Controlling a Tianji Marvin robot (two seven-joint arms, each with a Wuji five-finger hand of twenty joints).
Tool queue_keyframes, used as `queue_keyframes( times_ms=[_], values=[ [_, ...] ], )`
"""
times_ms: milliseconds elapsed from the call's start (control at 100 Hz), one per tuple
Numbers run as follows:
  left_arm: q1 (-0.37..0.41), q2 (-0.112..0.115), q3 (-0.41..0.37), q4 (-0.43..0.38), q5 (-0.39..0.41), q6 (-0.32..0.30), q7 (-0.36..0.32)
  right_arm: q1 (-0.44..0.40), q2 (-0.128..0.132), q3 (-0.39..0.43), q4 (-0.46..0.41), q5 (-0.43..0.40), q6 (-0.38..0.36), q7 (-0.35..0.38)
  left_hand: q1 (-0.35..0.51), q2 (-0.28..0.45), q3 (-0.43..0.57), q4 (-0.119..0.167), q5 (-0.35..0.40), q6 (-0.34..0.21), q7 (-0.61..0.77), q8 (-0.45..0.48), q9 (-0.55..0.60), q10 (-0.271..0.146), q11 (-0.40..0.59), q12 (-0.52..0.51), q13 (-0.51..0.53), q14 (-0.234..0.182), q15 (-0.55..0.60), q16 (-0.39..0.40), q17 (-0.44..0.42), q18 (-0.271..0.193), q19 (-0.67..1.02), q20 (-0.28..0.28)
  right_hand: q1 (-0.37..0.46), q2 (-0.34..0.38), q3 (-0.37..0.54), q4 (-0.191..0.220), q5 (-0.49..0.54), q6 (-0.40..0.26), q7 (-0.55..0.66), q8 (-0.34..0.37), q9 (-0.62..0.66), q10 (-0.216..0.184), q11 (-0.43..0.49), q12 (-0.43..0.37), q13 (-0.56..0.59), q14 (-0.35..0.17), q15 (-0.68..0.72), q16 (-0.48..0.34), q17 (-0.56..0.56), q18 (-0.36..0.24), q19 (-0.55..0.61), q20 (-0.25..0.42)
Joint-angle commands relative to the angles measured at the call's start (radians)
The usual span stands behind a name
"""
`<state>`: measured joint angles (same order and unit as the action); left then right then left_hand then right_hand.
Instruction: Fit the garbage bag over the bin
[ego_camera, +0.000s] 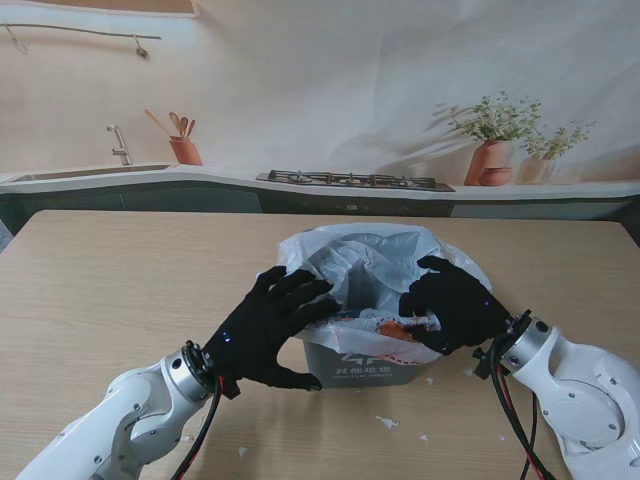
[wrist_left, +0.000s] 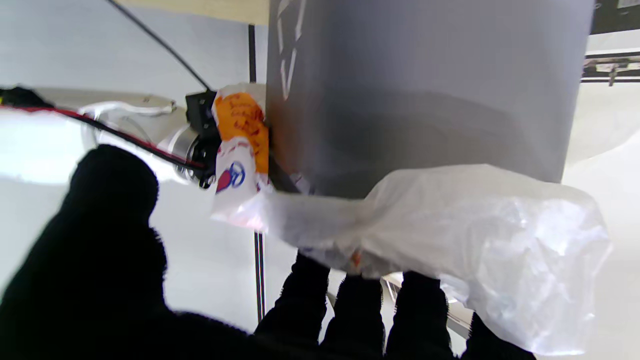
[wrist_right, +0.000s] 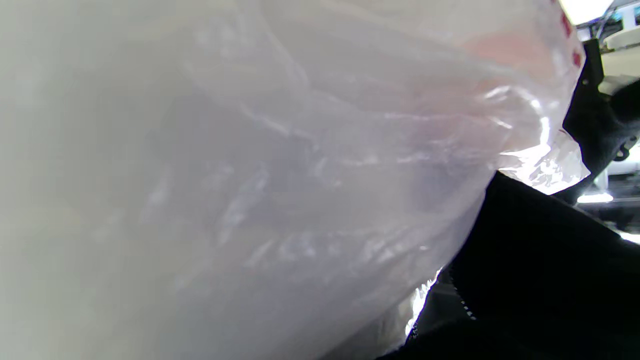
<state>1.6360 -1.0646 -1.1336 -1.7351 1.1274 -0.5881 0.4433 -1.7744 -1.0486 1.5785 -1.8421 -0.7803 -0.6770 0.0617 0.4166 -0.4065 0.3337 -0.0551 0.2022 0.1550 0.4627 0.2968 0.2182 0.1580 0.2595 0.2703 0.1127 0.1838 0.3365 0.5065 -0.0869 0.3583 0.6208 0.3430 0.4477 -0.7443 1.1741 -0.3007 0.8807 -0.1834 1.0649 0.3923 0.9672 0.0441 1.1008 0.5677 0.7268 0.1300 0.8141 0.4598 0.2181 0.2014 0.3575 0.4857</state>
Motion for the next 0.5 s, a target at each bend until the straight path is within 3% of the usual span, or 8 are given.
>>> queue_keyframes(
  times_ms=[0,100,180,290,350,380,450,490],
  values=[
    [0.015,-0.013,-0.007,-0.008,-0.028,-0.01,-0.008,-0.008,-0.007,-0.006,0.012,-0.01,0.007,0.014,0.002,0.052,-0.07,0.017,-0.047,0.029,-0.07,-0.042,-0.04,0.044,-0.072,-0.04,-0.036,0.004,-0.048,-0.01,0.008,-0.064,-0.045,-0.006,0.085,-0.035,0.073,-0.032,0.038,0.004,0.036,0.016,0.034,0.033,0.046,0.032,0.058,-0.032,0.066,0.029,0.027,0.042,0.046,-0.02],
    [0.029,-0.025,-0.028,-0.017,-0.056,-0.06,0.012,-0.005,-0.008,-0.011,0.014,-0.012,0.012,0.006,0.028,0.112,-0.18,0.032,-0.047,0.038,-0.155,-0.089,-0.061,0.075,-0.135,-0.074,-0.048,0.007,-0.13,-0.053,0.015,-0.094,-0.076,-0.021,0.09,-0.048,0.083,-0.034,0.048,0.032,0.038,0.012,0.064,0.065,0.061,0.052,0.093,-0.029,0.105,0.041,0.048,0.049,0.058,-0.022],
    [0.039,-0.035,-0.052,-0.026,-0.07,-0.1,0.044,-0.001,-0.01,-0.017,0.017,-0.019,0.012,-0.004,0.014,0.217,-0.244,0.058,-0.044,0.05,-0.178,-0.094,-0.065,0.086,-0.143,-0.075,-0.056,0.007,-0.157,-0.056,0.023,-0.128,-0.035,-0.028,0.09,-0.057,0.089,-0.035,0.055,0.045,0.038,0.008,0.083,0.082,0.073,0.066,0.115,-0.022,0.127,0.047,0.063,0.056,0.067,-0.024],
    [0.064,-0.059,-0.098,-0.06,-0.146,-0.122,0.049,0.001,-0.01,-0.022,0.015,-0.028,0.015,-0.012,0.084,0.222,-0.222,0.086,-0.024,0.051,-0.048,-0.02,-0.029,0.033,-0.028,-0.019,-0.042,0.0,-0.1,-0.026,0.024,-0.157,0.023,-0.013,0.086,-0.059,0.093,-0.037,0.058,0.051,0.038,0.005,0.092,0.089,0.082,0.079,0.125,-0.021,0.144,0.051,0.071,0.059,0.072,-0.027],
    [0.073,-0.068,-0.125,-0.085,-0.178,-0.118,0.043,0.001,-0.011,-0.024,0.013,-0.038,0.017,-0.017,0.132,0.206,-0.156,0.075,-0.004,0.058,0.003,-0.001,-0.015,0.008,0.077,0.019,-0.029,-0.002,-0.019,-0.003,0.02,-0.169,0.096,0.02,0.084,-0.062,0.091,-0.039,0.06,0.054,0.039,0.004,0.097,0.089,0.084,0.084,0.129,-0.019,0.149,0.051,0.076,0.061,0.076,-0.029],
    [0.075,-0.071,-0.139,-0.097,-0.2,-0.119,0.033,0.0,-0.011,-0.025,0.013,-0.047,0.018,-0.023,0.112,0.174,-0.049,0.054,0.009,0.05,0.022,0.007,-0.012,0.0,0.129,0.033,-0.024,-0.001,0.031,-0.007,0.018,-0.174,0.144,0.039,0.083,-0.062,0.092,-0.039,0.06,0.054,0.039,0.003,0.1,0.088,0.086,0.086,0.133,-0.021,0.151,0.051,0.079,0.063,0.078,-0.029],
    [0.075,-0.079,-0.164,-0.119,-0.254,-0.108,0.004,0.001,-0.011,-0.027,0.015,-0.054,0.021,-0.028,0.103,0.132,0.112,0.038,0.039,0.034,0.071,0.033,-0.011,-0.014,0.216,0.08,-0.006,-0.004,0.12,-0.008,0.015,-0.191,0.249,0.088,0.083,-0.065,0.093,-0.04,0.062,0.057,0.038,0.0,0.106,0.089,0.09,0.092,0.139,-0.02,0.156,0.051,0.083,0.066,0.081,-0.032],
    [0.075,-0.085,-0.174,-0.133,-0.326,-0.097,-0.038,0.002,-0.011,-0.03,0.016,-0.053,0.024,-0.028,0.099,0.099,0.211,0.028,0.086,0.015,0.108,0.056,0.016,-0.022,0.249,0.098,0.025,-0.005,0.154,-0.023,0.014,-0.195,0.294,0.109,0.083,-0.068,0.093,-0.04,0.064,0.06,0.039,-0.002,0.11,0.09,0.092,0.095,0.142,-0.018,0.16,0.051,0.086,0.066,0.084,-0.033]
  ],
)
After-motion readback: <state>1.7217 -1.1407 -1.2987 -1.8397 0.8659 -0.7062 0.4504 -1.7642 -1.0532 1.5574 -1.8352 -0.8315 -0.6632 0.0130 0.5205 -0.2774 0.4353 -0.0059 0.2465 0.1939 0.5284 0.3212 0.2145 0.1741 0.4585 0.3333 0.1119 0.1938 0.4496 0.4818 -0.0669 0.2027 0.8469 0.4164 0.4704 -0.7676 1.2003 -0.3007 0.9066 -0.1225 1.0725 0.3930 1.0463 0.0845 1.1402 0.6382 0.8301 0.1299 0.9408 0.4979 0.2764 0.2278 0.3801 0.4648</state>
